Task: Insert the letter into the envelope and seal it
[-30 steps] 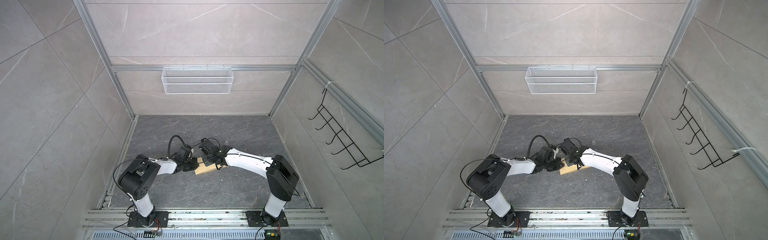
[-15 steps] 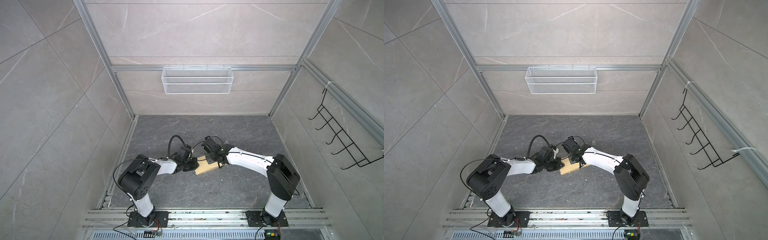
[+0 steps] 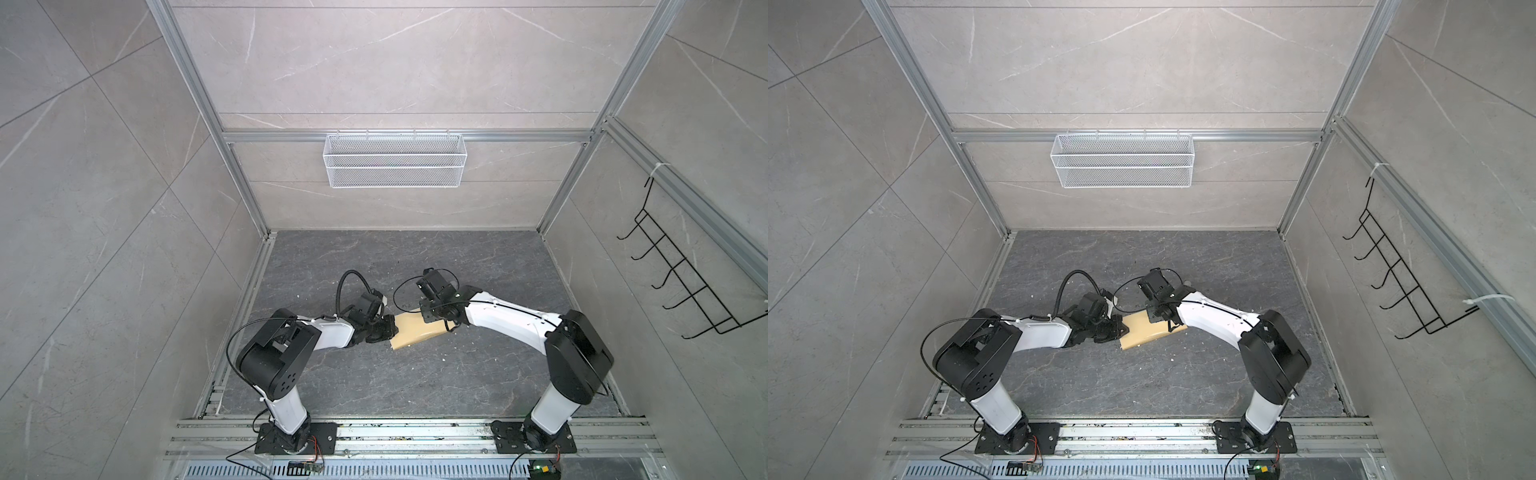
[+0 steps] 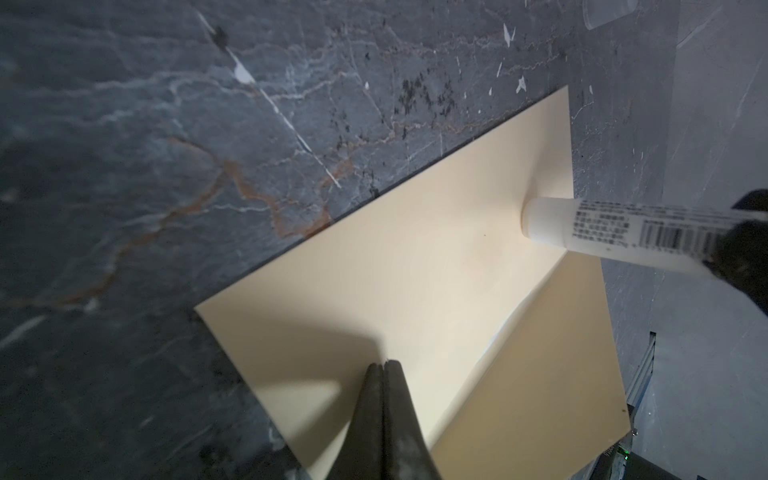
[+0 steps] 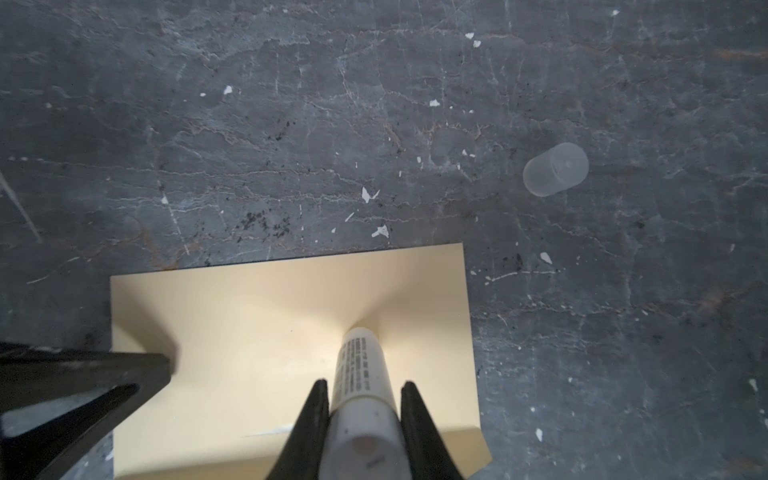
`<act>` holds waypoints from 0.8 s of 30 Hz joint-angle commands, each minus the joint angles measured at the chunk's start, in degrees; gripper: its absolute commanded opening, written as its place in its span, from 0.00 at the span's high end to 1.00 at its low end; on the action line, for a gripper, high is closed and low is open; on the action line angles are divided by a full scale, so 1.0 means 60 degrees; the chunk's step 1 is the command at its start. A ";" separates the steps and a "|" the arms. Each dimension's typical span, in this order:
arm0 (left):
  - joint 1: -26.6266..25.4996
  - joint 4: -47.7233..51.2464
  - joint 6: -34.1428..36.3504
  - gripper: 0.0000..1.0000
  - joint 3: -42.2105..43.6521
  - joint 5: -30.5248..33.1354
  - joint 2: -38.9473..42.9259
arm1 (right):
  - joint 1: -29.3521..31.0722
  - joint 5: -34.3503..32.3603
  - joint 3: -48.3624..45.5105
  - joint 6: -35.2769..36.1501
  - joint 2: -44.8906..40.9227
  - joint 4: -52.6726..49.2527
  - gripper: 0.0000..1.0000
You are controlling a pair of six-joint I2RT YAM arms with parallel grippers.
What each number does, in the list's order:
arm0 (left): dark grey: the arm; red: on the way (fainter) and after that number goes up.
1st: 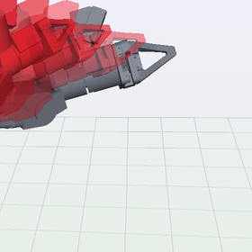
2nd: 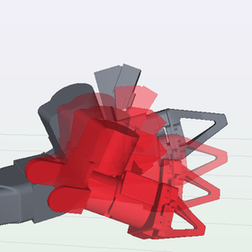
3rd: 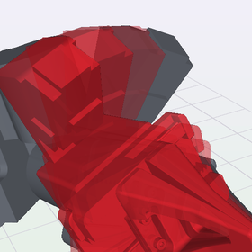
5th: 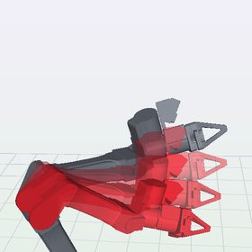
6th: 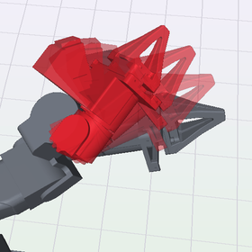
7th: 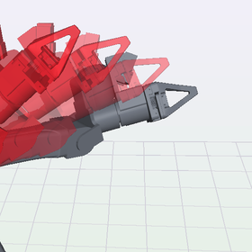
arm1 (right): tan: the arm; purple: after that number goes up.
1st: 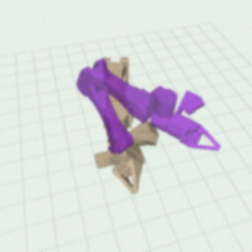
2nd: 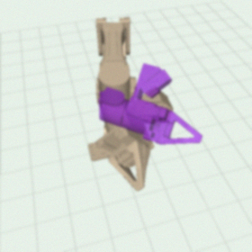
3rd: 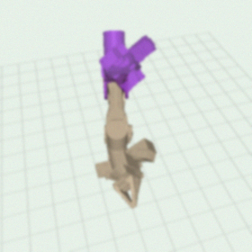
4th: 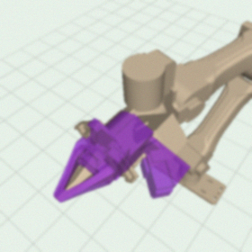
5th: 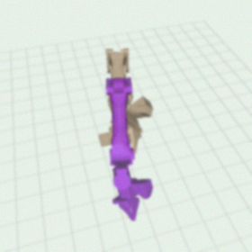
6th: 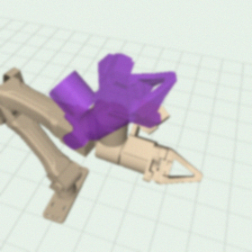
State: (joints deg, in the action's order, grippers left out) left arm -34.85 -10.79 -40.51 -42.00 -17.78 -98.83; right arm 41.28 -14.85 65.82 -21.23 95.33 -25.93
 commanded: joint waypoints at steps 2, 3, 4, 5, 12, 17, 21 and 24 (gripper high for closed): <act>0.0062 0.1442 0.0138 1.00 0.0305 0.1044 -0.0446 | 0.0043 0.0580 -0.0645 -0.0020 -0.1880 0.1517 1.00; 0.0056 0.1442 0.0131 1.00 0.0297 0.1034 -0.0462 | 0.0041 0.0657 -0.0745 -0.0017 -0.2141 0.1697 1.00; 0.0051 0.1432 0.0130 1.00 0.0290 0.1033 -0.0459 | 0.0036 0.0706 -0.0772 0.0012 -0.2275 0.1755 1.00; 0.0051 0.1430 0.0132 1.00 0.0269 0.1030 -0.0476 | 0.0050 0.0817 -0.0735 0.0087 -0.2332 0.1759 1.00; 0.0028 0.1431 0.0131 1.00 0.0225 0.1003 -0.0474 | 0.0712 0.0291 0.0116 0.0676 -0.1294 0.0961 1.00; 0.0012 0.1378 0.0124 1.00 0.0216 0.1001 -0.0491 | 0.1108 -0.0207 0.0623 0.0597 -0.0279 0.0452 1.00; 0.0016 0.1365 0.0116 1.00 0.0216 0.0994 -0.0497 | 0.1175 -0.0306 0.0822 0.0580 0.0241 0.0118 1.00; 0.0011 0.1372 0.0116 1.00 0.0219 0.0986 -0.0506 | 0.1203 -0.0307 0.0887 0.0580 0.0511 -0.0104 1.00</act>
State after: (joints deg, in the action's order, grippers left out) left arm -35.00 -10.81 -40.53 -42.11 -17.45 -98.83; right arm 48.10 -15.05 69.04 -18.20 97.17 -23.75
